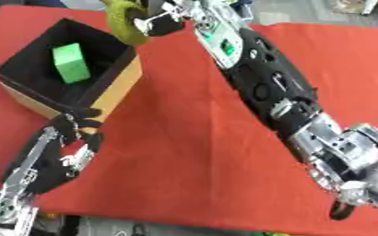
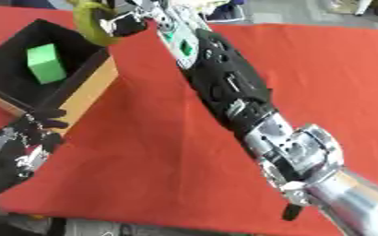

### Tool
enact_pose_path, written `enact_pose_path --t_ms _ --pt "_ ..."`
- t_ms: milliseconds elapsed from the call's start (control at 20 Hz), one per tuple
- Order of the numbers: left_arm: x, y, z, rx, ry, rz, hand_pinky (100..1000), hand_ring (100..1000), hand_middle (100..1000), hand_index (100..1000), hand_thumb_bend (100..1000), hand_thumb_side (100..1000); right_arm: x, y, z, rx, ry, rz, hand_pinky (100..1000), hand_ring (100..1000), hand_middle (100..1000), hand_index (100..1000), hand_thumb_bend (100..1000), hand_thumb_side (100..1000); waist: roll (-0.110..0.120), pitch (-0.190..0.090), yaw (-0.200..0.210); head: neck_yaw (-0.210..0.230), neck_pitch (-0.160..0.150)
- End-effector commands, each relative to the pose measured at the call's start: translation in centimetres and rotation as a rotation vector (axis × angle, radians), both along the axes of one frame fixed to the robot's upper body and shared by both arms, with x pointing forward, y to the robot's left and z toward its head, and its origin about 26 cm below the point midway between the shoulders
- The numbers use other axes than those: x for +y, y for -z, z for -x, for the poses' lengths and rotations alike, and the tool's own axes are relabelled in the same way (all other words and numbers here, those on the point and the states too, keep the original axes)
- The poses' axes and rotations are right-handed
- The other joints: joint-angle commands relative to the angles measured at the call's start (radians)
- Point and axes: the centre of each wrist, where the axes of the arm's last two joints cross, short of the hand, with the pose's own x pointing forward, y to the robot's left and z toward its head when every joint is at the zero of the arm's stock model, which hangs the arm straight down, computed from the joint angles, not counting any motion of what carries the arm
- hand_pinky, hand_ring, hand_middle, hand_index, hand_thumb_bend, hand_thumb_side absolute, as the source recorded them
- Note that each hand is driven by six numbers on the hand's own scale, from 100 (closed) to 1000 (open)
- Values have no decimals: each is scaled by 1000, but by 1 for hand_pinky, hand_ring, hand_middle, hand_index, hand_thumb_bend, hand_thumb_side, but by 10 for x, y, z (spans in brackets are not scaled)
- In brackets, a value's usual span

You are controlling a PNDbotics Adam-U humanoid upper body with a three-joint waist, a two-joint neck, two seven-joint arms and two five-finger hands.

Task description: Pick up objects on the table and place them in the box.

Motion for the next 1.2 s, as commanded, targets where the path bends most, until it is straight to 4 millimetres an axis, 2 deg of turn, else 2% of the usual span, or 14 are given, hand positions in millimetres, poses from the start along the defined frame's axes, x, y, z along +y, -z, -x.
enact_pose_path --t_ms 50,400,500,550,600,650,800,950,1150,1200 --pt "-1 -4 0 -13 14 -4 627 764 783 812 335 547 20 -17 10 -28 -80 29 682 645 403 438 100 100 7 -20 5 -9 5" --pt "-3 -4 0 -12 18 -3 627 765 783 812 333 548 43 -3 19 -10 -165 111 700 667 437 475 100 100 6 -19 12 -14 5" --pt "-3 -4 0 -12 20 -3 627 765 783 812 332 549 47 -3 22 -30 -179 122 707 680 477 520 100 100 5 -19 14 -14 5" --pt "-3 -4 0 -12 20 -3 627 765 783 812 332 549 49 -5 24 -44 -183 124 717 703 553 603 100 100 5 -19 14 -13 5" --pt "-3 -4 0 -12 20 -3 627 765 783 812 332 549 50 -7 26 -67 -189 123 733 746 694 747 100 100 5 -19 15 -13 5" --pt "-3 -4 0 -12 20 -3 627 765 783 812 332 549 51 -9 28 -89 -193 120 752 782 796 850 197 215 5 -19 15 -12 5" --pt "-3 -4 0 -11 20 -2 628 765 783 812 332 549 54 -17 33 -173 -202 97 783 833 922 961 349 325 4 -19 15 -12 5" --pt "-3 -3 0 -10 19 -2 628 765 784 812 331 550 55 -25 38 -251 -195 41 799 854 978 995 387 352 4 -19 12 -8 5" --pt "-2 -3 0 -10 15 -2 628 765 784 812 331 549 52 -28 39 -277 -175 -9 790 847 969 989 350 342 5 -20 7 -5 5" --pt "-2 -3 0 -9 13 -2 628 765 784 812 331 549 50 -28 39 -275 -168 -18 787 846 965 986 316 342 5 -21 4 -4 5"
